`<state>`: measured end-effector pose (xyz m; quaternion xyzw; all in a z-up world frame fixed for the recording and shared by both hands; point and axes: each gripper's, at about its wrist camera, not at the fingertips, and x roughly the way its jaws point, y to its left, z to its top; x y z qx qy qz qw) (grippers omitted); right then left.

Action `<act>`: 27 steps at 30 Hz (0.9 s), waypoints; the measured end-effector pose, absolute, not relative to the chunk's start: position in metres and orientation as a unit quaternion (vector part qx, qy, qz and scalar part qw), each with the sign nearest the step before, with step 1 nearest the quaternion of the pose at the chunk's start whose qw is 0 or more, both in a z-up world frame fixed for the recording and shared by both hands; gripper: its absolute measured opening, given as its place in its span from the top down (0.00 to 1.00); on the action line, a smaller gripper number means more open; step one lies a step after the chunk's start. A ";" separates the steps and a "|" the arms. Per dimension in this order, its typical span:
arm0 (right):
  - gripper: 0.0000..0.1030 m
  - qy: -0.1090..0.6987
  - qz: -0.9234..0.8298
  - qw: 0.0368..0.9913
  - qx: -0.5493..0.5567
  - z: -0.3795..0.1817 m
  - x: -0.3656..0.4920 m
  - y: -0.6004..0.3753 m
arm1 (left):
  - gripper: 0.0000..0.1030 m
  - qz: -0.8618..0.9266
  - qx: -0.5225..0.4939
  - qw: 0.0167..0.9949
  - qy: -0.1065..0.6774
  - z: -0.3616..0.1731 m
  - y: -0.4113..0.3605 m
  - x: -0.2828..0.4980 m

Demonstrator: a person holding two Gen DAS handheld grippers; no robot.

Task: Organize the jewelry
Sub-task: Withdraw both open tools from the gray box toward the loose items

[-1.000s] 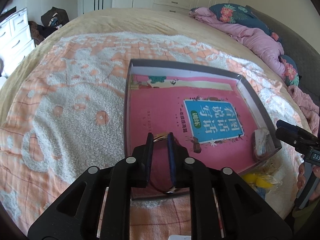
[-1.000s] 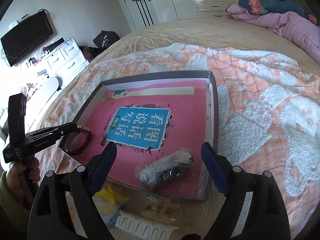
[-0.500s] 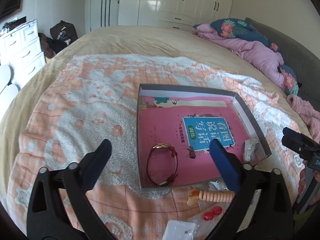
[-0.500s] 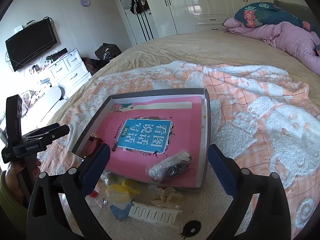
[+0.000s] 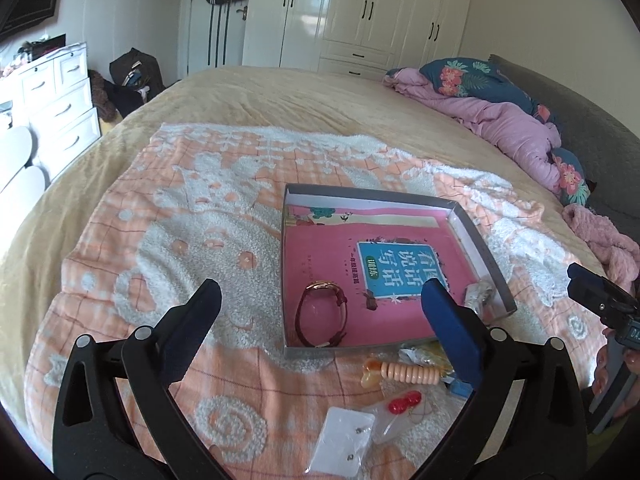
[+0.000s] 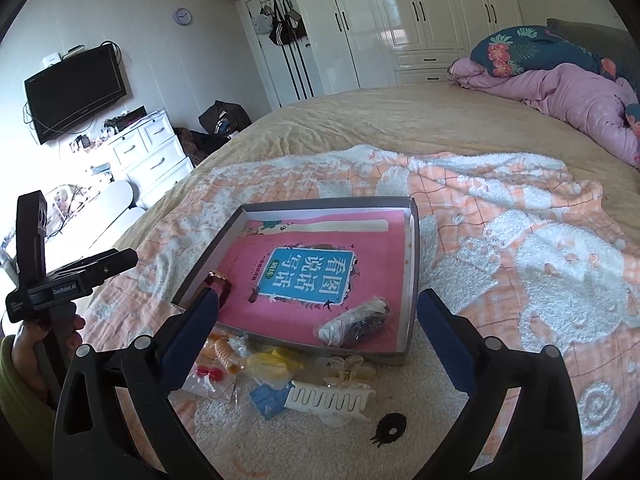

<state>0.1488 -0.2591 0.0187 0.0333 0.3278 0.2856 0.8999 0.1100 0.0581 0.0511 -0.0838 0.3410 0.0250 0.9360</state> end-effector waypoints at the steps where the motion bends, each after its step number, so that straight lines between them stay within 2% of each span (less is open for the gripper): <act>1: 0.04 0.326 0.286 0.900 0.033 0.021 0.146 -0.260 | 0.09 0.023 -0.083 0.937 0.338 0.053 0.057 0.106; 27: 0.04 0.337 0.288 0.897 0.011 0.018 0.100 -0.265 | 0.09 0.008 -0.047 0.931 0.362 0.038 0.035 0.057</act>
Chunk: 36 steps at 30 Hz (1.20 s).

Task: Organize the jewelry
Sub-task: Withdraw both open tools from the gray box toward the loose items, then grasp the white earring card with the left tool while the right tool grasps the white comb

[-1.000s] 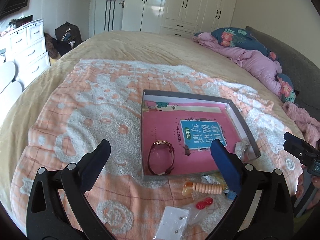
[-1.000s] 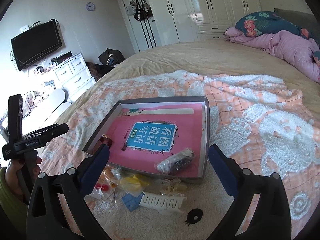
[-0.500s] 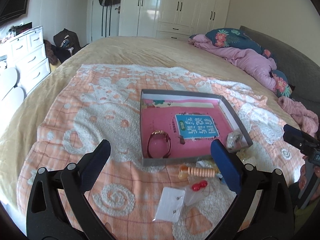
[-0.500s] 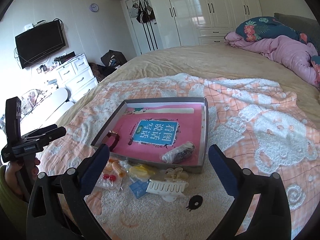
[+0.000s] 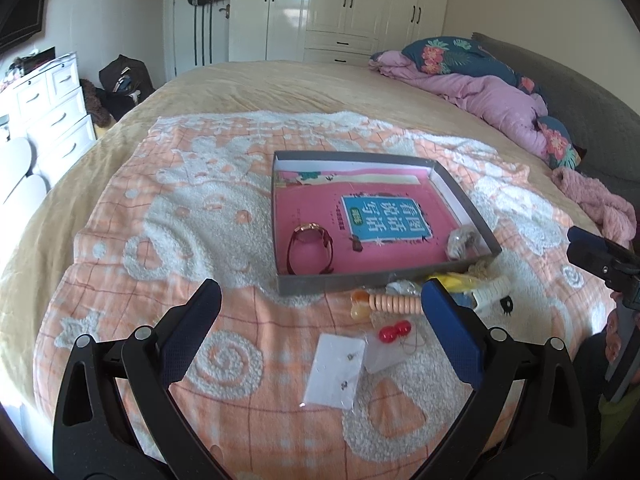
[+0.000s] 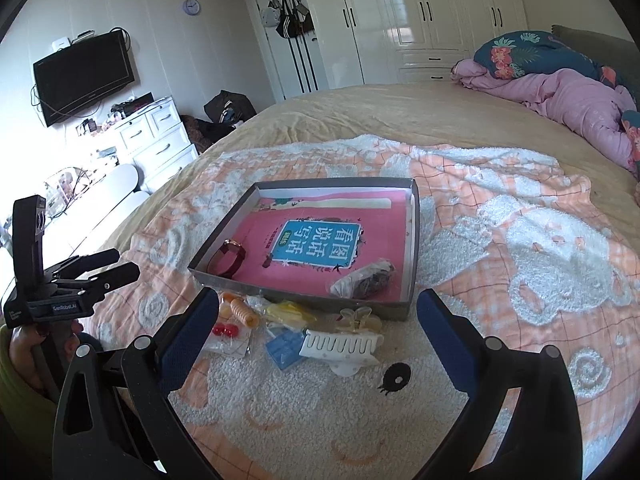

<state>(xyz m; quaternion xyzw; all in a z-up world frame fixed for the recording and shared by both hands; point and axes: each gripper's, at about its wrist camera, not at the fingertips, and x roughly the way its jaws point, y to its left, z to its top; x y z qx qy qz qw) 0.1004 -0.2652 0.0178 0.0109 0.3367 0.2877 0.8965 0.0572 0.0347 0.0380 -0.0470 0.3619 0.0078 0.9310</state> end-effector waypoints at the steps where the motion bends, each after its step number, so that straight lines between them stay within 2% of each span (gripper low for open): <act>1: 0.04 0.338 0.288 0.896 0.010 0.017 0.099 -0.265 | 0.09 0.007 -0.045 0.931 0.363 0.037 0.033 0.057; 31: 0.04 0.395 0.287 0.873 -0.013 -0.026 0.085 -0.254 | 0.09 -0.017 -0.036 0.896 0.443 -0.024 0.031 0.039; 33: 0.04 0.402 0.283 0.871 -0.011 -0.031 0.086 -0.255 | 0.13 -0.021 -0.042 0.892 0.450 -0.031 0.033 0.041; 35: 0.04 0.410 0.276 0.869 -0.009 -0.038 0.088 -0.255 | 0.26 -0.023 -0.042 0.889 0.456 -0.037 0.033 0.042; 36: 0.04 0.413 0.274 0.869 -0.009 -0.042 0.089 -0.255 | 0.28 -0.022 -0.041 0.886 0.461 -0.041 0.034 0.043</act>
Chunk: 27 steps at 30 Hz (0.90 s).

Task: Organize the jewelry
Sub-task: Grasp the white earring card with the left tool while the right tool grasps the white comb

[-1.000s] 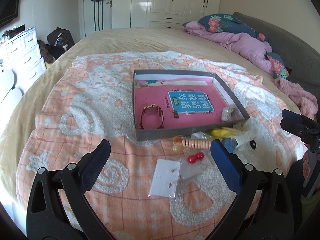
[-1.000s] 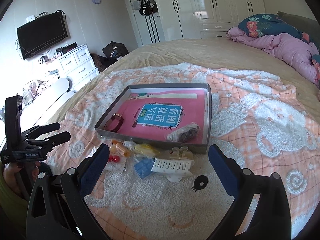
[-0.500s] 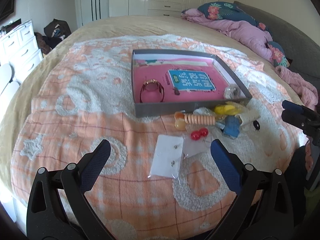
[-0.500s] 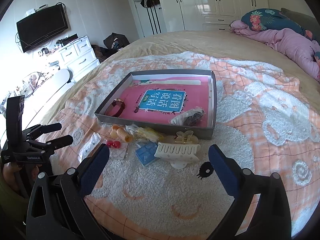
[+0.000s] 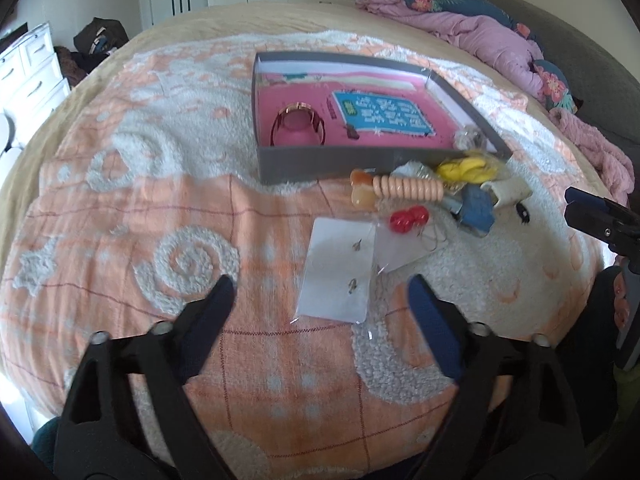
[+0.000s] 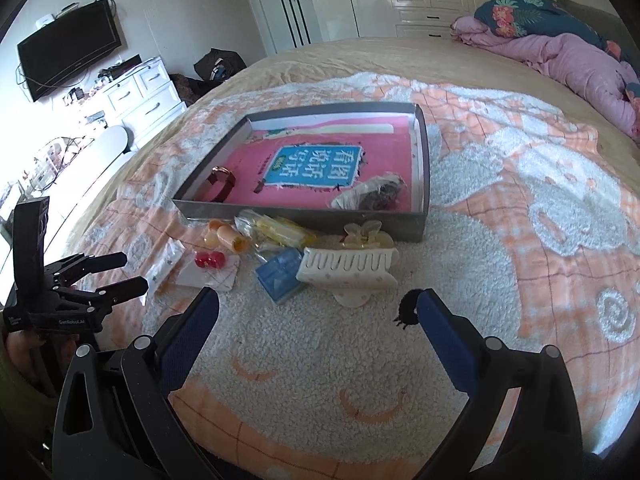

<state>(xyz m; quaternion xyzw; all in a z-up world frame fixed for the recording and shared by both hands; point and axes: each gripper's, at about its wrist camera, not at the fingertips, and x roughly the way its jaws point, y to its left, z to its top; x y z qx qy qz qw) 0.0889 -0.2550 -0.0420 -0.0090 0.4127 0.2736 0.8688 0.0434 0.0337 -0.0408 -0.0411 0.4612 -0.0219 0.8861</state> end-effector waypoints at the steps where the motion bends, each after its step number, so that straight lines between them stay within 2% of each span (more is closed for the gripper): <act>1: 0.04 0.414 0.270 0.869 -0.011 -0.045 0.090 -0.255 | 0.31 -0.023 -0.042 0.884 0.465 -0.044 0.034 0.044; 4: 0.04 0.416 0.256 0.873 -0.015 -0.054 0.093 -0.254 | 0.48 -0.023 -0.044 0.879 0.475 -0.053 0.036 0.046; 8: 0.04 0.418 0.239 0.876 -0.005 -0.064 0.102 -0.255 | 0.55 -0.018 -0.045 0.877 0.478 -0.060 0.040 0.049; 27: 0.05 0.444 0.207 0.872 0.016 -0.095 0.138 -0.242 | 0.63 -0.009 -0.059 0.883 0.465 -0.061 0.050 0.060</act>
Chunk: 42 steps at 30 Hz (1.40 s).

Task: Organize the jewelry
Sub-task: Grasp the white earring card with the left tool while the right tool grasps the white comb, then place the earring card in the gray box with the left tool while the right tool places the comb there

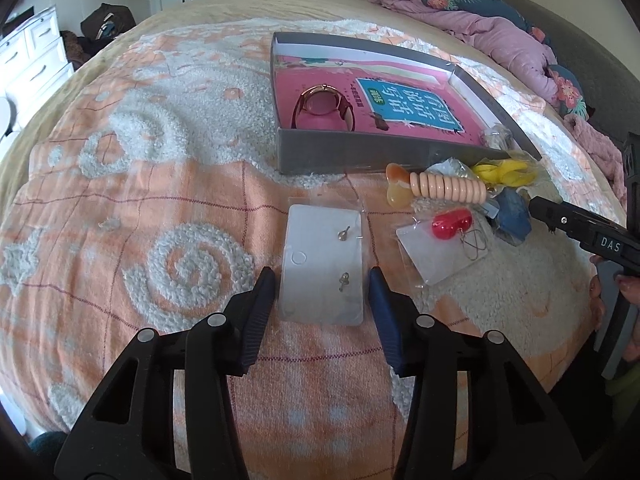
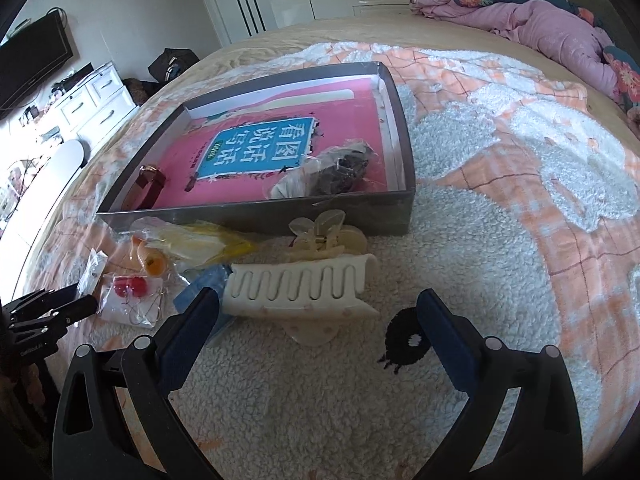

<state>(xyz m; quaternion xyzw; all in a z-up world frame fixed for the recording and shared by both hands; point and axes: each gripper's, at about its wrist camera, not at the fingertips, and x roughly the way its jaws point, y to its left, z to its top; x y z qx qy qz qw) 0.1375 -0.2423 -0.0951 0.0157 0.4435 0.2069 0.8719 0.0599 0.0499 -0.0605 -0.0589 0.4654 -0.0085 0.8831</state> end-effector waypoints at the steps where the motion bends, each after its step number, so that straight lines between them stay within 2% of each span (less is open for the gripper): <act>1: 0.05 0.446 0.209 0.870 0.022 -0.096 0.139 -0.244 | 0.64 -0.008 -0.058 0.883 0.465 -0.060 0.050 0.060; 5: 0.30 0.441 0.215 0.871 0.023 -0.095 0.138 -0.246 | 0.65 -0.008 -0.058 0.883 0.465 -0.061 0.051 0.063; 6: 0.31 0.439 0.217 0.871 0.021 -0.094 0.138 -0.246 | 0.66 -0.008 -0.058 0.884 0.465 -0.061 0.051 0.064; 21: 0.31 0.424 0.201 0.881 0.051 -0.079 0.122 -0.284 | 0.67 -0.012 -0.068 0.889 0.452 -0.054 0.055 0.056; 42: 0.31 0.381 0.248 0.888 0.058 -0.038 0.108 -0.277 | 0.67 0.006 -0.084 0.917 0.389 -0.001 0.070 0.040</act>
